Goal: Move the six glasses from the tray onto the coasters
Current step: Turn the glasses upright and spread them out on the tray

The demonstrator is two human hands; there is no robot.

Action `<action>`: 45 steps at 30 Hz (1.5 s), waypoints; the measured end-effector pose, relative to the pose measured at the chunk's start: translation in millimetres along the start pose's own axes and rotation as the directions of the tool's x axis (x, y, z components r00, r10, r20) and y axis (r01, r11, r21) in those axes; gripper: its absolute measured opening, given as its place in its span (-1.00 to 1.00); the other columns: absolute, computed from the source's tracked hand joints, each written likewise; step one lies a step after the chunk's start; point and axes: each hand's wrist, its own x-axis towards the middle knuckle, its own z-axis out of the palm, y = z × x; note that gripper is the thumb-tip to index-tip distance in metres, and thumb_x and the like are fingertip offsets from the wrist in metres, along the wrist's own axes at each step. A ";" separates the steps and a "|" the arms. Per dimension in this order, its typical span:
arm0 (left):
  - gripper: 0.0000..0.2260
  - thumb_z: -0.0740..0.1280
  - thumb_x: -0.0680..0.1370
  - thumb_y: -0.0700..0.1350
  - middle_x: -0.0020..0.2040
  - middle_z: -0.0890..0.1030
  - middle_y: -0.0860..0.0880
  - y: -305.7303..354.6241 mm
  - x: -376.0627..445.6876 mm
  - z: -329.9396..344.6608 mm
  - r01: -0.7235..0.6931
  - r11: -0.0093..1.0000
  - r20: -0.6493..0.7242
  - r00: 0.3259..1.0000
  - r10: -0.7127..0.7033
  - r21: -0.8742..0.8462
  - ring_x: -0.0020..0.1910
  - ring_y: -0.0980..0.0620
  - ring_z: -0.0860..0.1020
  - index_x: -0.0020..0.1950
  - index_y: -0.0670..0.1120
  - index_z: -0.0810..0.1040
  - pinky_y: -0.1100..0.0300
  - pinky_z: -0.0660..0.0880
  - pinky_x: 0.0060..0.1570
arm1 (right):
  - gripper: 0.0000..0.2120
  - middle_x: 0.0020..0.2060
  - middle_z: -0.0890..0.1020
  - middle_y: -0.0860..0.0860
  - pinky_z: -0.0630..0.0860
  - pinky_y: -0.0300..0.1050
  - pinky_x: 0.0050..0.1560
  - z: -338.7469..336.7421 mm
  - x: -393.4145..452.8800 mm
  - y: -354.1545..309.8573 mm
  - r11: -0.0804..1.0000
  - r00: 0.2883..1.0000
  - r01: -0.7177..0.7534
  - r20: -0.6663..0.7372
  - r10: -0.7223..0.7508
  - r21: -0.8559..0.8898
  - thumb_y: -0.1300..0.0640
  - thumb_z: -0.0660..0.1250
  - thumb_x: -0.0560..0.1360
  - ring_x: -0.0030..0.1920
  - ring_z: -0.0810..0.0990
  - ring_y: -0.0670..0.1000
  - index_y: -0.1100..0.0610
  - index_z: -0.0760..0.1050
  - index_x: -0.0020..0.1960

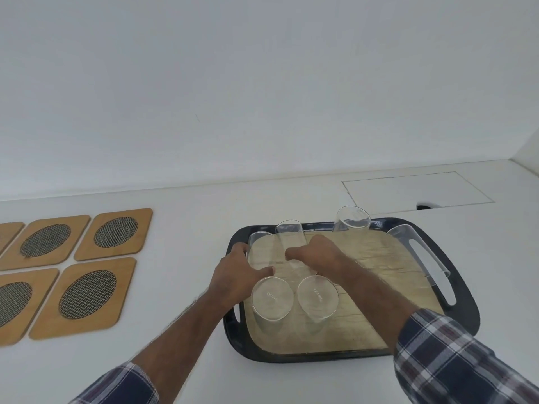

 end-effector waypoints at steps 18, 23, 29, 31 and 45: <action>-0.35 0.54 0.31 0.18 -0.15 0.45 0.24 0.4 1.8 -0.5 0.009 1.000 -0.008 1.000 -0.009 0.002 -0.09 0.05 0.58 0.30 0.00 0.40 0.08 0.57 -0.05 | -0.37 0.06 0.46 0.05 0.31 -0.13 0.03 -14.3 -29.1 -23.8 0.932 0.844 0.337 -0.394 -0.363 -0.136 -0.01 0.46 0.27 0.16 0.36 0.08 0.13 0.40 0.28; -0.35 0.54 0.32 0.18 -0.11 0.50 0.17 -0.1 1.1 0.5 0.006 1.000 -0.011 1.000 -0.006 0.015 -0.09 0.04 0.58 0.31 0.00 0.39 0.08 0.58 -0.05 | -0.40 0.09 0.49 0.15 0.27 -0.10 0.01 -22.7 -29.9 -39.3 0.873 0.790 0.375 -0.385 -0.477 -0.312 -0.03 0.40 0.37 0.17 0.31 0.13 0.16 0.38 0.34; -0.36 0.53 0.31 0.19 -0.14 0.48 0.20 0.7 0.1 0.0 0.012 1.000 -0.014 1.000 -0.011 0.017 -0.14 0.10 0.58 0.28 0.01 0.40 0.09 0.59 -0.11 | -0.54 0.04 0.50 0.23 0.26 -0.06 -0.04 -33.1 -20.9 -54.7 0.802 0.850 0.293 -0.243 -0.468 -0.521 -0.06 0.34 0.44 0.11 0.35 0.19 0.22 0.42 0.20; -0.37 0.53 0.31 0.18 -0.11 0.51 0.16 1.3 -0.2 0.3 0.013 1.000 -0.012 1.000 -0.013 0.018 -0.10 0.04 0.60 0.27 0.01 0.40 0.04 0.61 -0.05 | -0.57 0.03 0.50 0.23 0.26 -0.06 -0.05 -32.3 -17.9 -56.6 0.794 0.864 0.278 -0.221 -0.453 -0.541 -0.05 0.34 0.44 0.11 0.36 0.20 0.23 0.42 0.16; -0.37 0.53 0.31 0.19 -0.14 0.48 0.18 3.0 -0.1 0.5 0.010 0.999 -0.012 1.000 -0.010 0.034 -0.08 0.01 0.59 0.25 0.03 0.38 0.10 0.56 -0.11 | -0.59 0.06 0.50 0.23 0.24 -0.05 -0.02 -27.5 -10.6 -54.7 0.768 0.897 0.257 -0.150 -0.415 -0.587 -0.05 0.33 0.47 0.13 0.39 0.20 0.24 0.45 0.14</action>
